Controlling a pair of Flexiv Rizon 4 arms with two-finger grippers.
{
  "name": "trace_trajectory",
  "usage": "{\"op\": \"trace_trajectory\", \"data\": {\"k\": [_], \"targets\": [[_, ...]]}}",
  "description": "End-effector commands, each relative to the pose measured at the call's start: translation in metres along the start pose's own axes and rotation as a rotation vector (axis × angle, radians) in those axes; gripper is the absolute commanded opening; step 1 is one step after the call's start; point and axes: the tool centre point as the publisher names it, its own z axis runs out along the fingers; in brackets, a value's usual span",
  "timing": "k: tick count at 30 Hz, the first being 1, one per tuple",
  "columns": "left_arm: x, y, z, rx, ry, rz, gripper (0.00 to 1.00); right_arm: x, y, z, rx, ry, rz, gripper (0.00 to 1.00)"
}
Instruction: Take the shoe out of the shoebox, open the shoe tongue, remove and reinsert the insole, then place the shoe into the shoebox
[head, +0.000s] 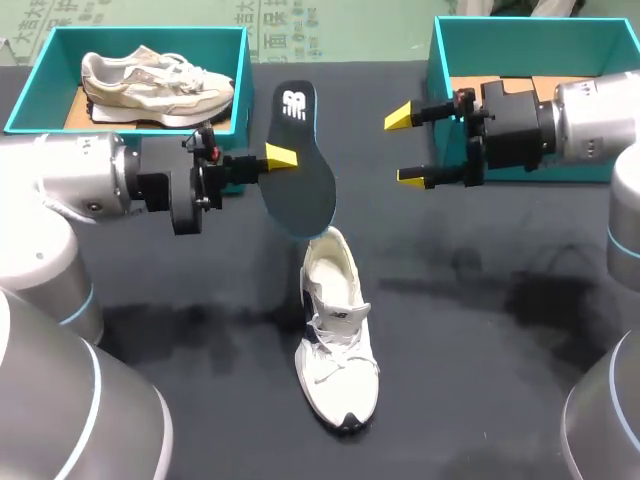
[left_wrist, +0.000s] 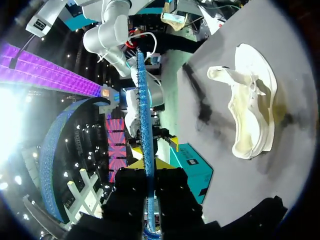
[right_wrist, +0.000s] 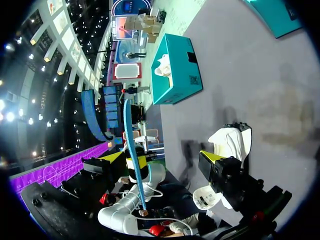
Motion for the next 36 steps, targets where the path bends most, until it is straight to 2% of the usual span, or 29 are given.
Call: {"op": "trace_trajectory", "data": {"k": [1, 10, 21, 33, 36], "targets": [[0.005, -0.005, 0.004, -0.027, 0.003, 0.125, 0.0, 0.0, 0.0, 0.002, -0.002, -0.001, 0.0, 1.0], [0.012, 0.009, 0.006, -0.025, 0.0, -0.029, 0.0, -0.001, -0.002, 0.003, 0.006, -0.004, -0.022, 1.0], [0.013, 0.015, 0.013, -0.038, 0.02, -0.052, 0.0, -0.004, -0.018, 0.025, 0.061, 0.011, -0.169, 1.0], [0.022, 0.024, 0.022, -0.029, 0.039, 0.001, 0.0, -0.005, -0.019, 0.026, 0.075, 0.012, -0.175, 1.0], [0.027, 0.03, 0.025, -0.025, 0.035, 0.002, 0.0, 0.002, -0.021, 0.035, 0.104, 0.002, -0.191, 1.0]]}}
